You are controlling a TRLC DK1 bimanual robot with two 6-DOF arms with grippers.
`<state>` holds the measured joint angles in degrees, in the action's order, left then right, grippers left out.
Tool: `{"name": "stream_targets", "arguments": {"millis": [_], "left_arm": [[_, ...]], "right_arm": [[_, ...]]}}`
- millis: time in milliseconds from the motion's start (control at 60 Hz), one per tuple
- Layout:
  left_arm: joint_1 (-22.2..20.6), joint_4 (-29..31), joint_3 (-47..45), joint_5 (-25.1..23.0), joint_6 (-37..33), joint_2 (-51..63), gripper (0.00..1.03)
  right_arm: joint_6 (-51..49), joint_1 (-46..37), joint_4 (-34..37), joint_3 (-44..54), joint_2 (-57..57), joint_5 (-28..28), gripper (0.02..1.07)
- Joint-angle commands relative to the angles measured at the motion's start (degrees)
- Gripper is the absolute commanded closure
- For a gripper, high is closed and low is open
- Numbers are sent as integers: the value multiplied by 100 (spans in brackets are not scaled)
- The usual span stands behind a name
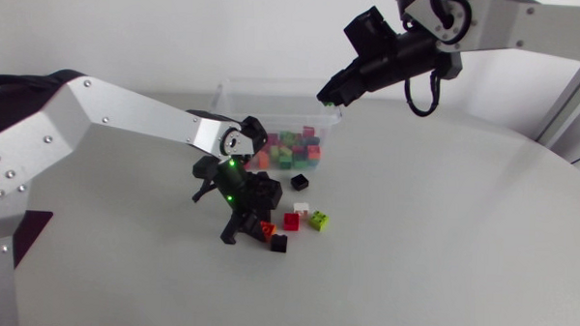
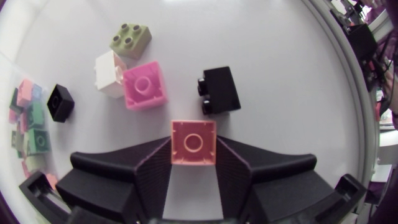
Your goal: Place the duplo bricks in the container
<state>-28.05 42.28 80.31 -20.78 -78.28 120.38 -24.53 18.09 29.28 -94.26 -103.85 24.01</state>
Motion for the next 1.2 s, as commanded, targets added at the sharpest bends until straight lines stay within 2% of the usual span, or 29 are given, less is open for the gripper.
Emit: {"name": "stream_targets", "arguments": {"millis": [0, 383, 683, 783, 800, 817, 833, 850, 883, 900, 1067, 1183], "left_arm": [[151, 184, -323, -23, -135, -304, 82], [371, 474, -719, -23, 120, -1236, 82], [441, 509, -1026, -49, 401, -2097, 82], [503, 509, -1009, -76, 524, -2317, 82], [511, 509, -1000, -85, 542, -2343, 82], [529, 509, -974, -120, 586, -2379, 82], [538, 509, -947, -129, 621, -2396, 82], [555, 509, -921, -155, 647, -2414, 82], [599, 509, -824, -190, 735, -2458, 82], [626, 509, -763, -225, 814, -2466, 82], [845, 439, -130, -524, 1342, -2422, 82], [986, 263, 494, -682, 1957, -2212, 82]], "right_arm": [[247, -7, -133, -277, -320, 16, 79], [564, 46, -520, -1218, -1172, -10, 79], [933, 248, -1548, -1376, -1559, -107, 79], [977, 362, -1697, -1561, -1849, -256, 77], [968, 371, -1706, -1604, -1902, -292, 74], [977, 397, -1706, -1648, -1955, -336, 65], [977, 415, -1697, -1692, -2007, -371, 54], [968, 433, -1688, -1728, -2042, -441, 37], [968, 476, -1697, -1745, -2086, -573, 9], [959, 485, -1697, -1745, -2086, -590, 5], [968, 424, -1697, -1464, -1805, -626, 6], [968, 274, -1688, -980, -1348, -617, 6]]}}
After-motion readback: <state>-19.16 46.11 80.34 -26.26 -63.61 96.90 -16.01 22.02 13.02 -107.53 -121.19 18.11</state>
